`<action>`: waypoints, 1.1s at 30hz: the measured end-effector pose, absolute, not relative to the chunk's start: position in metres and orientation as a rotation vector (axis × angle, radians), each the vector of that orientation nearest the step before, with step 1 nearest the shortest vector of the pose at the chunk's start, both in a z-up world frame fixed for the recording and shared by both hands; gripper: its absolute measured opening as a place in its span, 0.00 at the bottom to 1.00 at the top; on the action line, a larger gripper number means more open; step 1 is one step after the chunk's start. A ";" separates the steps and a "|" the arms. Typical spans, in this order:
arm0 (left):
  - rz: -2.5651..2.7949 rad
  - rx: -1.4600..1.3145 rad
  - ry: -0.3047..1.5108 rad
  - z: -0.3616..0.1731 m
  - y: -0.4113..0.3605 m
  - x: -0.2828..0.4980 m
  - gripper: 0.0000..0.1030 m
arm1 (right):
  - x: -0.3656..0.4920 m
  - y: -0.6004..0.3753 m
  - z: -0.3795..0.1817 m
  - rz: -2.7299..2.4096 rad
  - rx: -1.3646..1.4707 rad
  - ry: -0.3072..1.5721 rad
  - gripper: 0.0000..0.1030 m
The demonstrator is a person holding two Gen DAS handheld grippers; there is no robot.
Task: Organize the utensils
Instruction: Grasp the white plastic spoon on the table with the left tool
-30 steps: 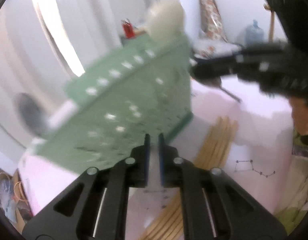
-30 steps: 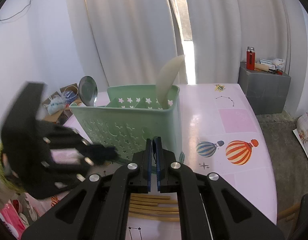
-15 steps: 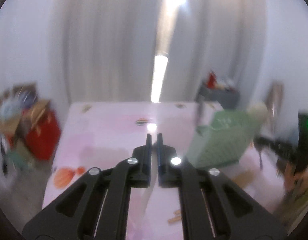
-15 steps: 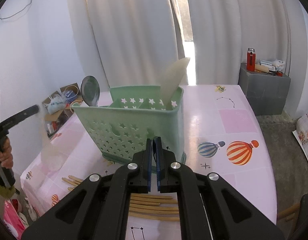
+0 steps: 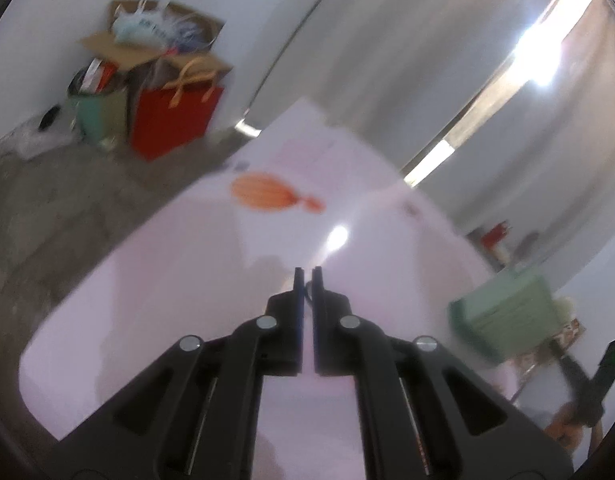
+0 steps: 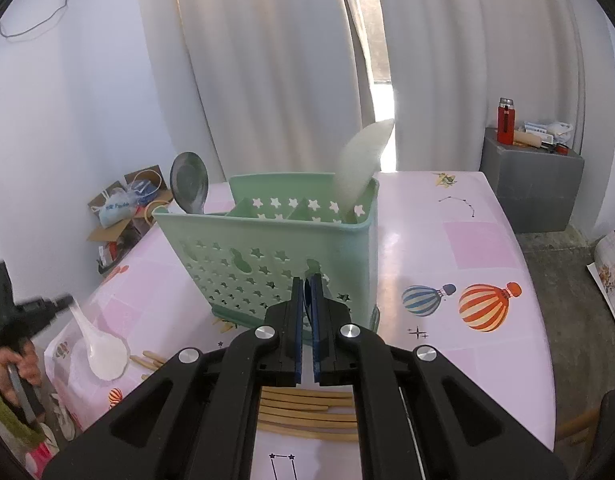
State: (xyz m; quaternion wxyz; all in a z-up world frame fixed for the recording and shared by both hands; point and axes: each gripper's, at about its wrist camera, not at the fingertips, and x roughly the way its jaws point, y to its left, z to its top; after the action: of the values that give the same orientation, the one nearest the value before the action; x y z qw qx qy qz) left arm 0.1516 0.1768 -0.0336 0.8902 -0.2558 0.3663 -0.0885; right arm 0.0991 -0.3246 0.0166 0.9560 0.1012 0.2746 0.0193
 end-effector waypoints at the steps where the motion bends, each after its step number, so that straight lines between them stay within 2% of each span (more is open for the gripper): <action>1: -0.172 -0.522 0.773 -0.035 0.182 0.148 0.02 | 0.099 -0.324 0.017 0.039 0.205 0.558 0.04; 6: -0.123 -0.424 0.720 -0.026 0.178 0.128 0.29 | 0.098 -0.324 0.017 0.042 0.203 0.560 0.04; 10: -0.205 -0.170 0.631 0.003 0.138 0.105 0.38 | 0.098 -0.323 0.016 0.046 0.201 0.562 0.04; 12: -0.290 -0.045 0.644 0.006 0.113 0.101 0.44 | 0.098 -0.322 0.015 0.050 0.197 0.563 0.04; 15: -0.425 0.178 0.683 -0.006 0.063 0.082 0.48 | 0.097 -0.322 0.015 0.049 0.198 0.564 0.04; 19: -0.463 0.477 0.685 -0.034 0.008 0.062 0.48 | 0.098 -0.321 0.015 0.046 0.197 0.568 0.04; 23: -0.421 0.645 0.641 -0.050 -0.014 0.056 0.48 | 0.099 -0.321 0.015 0.046 0.196 0.572 0.04; 27: -0.385 0.706 0.645 -0.052 -0.017 0.062 0.31 | 0.100 -0.320 0.014 0.048 0.196 0.572 0.04; 33: -0.396 0.830 0.631 -0.057 -0.023 0.059 0.26 | 0.100 -0.321 0.013 0.049 0.196 0.572 0.04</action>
State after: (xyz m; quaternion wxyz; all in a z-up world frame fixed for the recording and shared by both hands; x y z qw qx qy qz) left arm 0.0588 -0.0232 -0.0574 0.8485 0.3937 0.2996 -0.1877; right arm 0.0997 -0.3211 0.0132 0.9543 0.0966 0.2817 0.0243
